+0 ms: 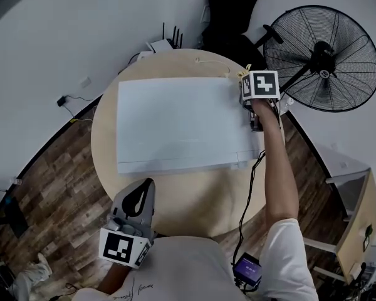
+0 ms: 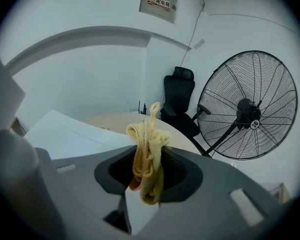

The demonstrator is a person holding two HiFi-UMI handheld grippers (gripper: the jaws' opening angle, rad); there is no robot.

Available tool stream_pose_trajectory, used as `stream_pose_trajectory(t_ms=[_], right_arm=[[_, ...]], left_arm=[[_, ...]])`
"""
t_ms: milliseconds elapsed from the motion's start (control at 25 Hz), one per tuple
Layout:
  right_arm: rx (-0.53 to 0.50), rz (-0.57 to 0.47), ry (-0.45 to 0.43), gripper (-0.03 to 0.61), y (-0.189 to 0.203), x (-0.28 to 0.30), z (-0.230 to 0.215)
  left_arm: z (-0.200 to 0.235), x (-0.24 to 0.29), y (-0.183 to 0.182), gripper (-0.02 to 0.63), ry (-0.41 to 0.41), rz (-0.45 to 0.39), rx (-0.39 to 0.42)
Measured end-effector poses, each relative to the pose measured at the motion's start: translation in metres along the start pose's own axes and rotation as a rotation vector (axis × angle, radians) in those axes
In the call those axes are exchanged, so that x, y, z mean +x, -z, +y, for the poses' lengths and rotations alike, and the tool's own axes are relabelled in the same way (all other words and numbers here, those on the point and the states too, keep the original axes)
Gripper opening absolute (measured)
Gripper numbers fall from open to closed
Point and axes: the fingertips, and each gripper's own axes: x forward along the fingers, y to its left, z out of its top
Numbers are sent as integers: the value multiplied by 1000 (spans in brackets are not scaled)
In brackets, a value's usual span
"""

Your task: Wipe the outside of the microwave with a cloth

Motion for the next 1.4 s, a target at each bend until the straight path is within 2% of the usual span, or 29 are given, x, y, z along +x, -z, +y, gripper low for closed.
stream_pose_trajectory(t_ms=[240,960,1400], right_arm=[[15,71,-12,124,-5,16,2],[23,78,-56,123,-5,17,43],[24,62,-181,124,-12,9,106]], left_arm=[[-2,-2,1,-6,-7,4,-2],[-11,-2,10,-6,8,12,-10],[-15,-2,10,-6,13,9,-14]])
